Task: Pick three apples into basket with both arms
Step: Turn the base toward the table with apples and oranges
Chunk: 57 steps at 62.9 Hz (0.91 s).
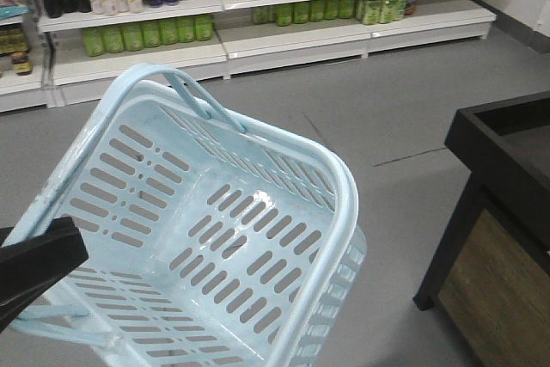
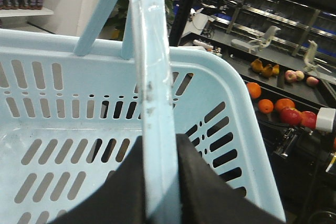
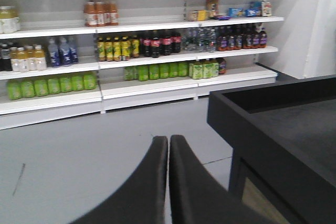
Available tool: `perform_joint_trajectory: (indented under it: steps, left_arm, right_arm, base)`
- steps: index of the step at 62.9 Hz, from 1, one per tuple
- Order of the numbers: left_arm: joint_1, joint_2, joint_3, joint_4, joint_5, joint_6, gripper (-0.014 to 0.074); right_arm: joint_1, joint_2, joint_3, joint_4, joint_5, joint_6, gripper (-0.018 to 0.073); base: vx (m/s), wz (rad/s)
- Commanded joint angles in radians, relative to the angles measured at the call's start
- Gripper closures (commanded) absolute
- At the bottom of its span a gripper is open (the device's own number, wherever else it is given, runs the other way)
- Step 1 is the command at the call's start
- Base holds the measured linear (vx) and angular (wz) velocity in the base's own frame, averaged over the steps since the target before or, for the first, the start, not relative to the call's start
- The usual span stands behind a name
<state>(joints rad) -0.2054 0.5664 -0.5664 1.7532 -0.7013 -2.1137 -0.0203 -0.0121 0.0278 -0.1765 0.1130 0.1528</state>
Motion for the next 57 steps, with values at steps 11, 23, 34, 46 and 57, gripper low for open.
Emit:
perform_joint_trajectory:
  steps: [11,23,34,46,57]
  left_arm:
    - [-0.003,0.001,-0.029,0.049,0.034,-0.011,0.0603]
    - [-0.003,0.001,-0.029,0.049,0.034,-0.011,0.0603]
    - [-0.003,0.001,-0.029,0.049,0.034,-0.011,0.0603]
    - [-0.003,0.001,-0.029,0.049,0.034,-0.011,0.0603]
    - [-0.003,0.001,-0.029,0.049,0.034,-0.011,0.0603]
  right_arm:
    - [-0.003,-0.012,0.014,-0.007,-0.077,-0.003,0.0564]
    - [-0.003,-0.012,0.014,-0.007,-0.077,-0.003,0.0564]
    - [-0.003,-0.012,0.014,-0.007,-0.077,-0.003,0.0564]
    - [-0.003,-0.012,0.014,-0.007,-0.077,-0.003,0.0564]
    - [-0.003,-0.012,0.014,-0.007,-0.077,-0.003,0.0564]
  base:
    - [0.17,-0.62]
    - [0.16,-0.64]
    - [0.16,-0.65]
    - [0.15,-0.66]
    - [0.15,-0.66]
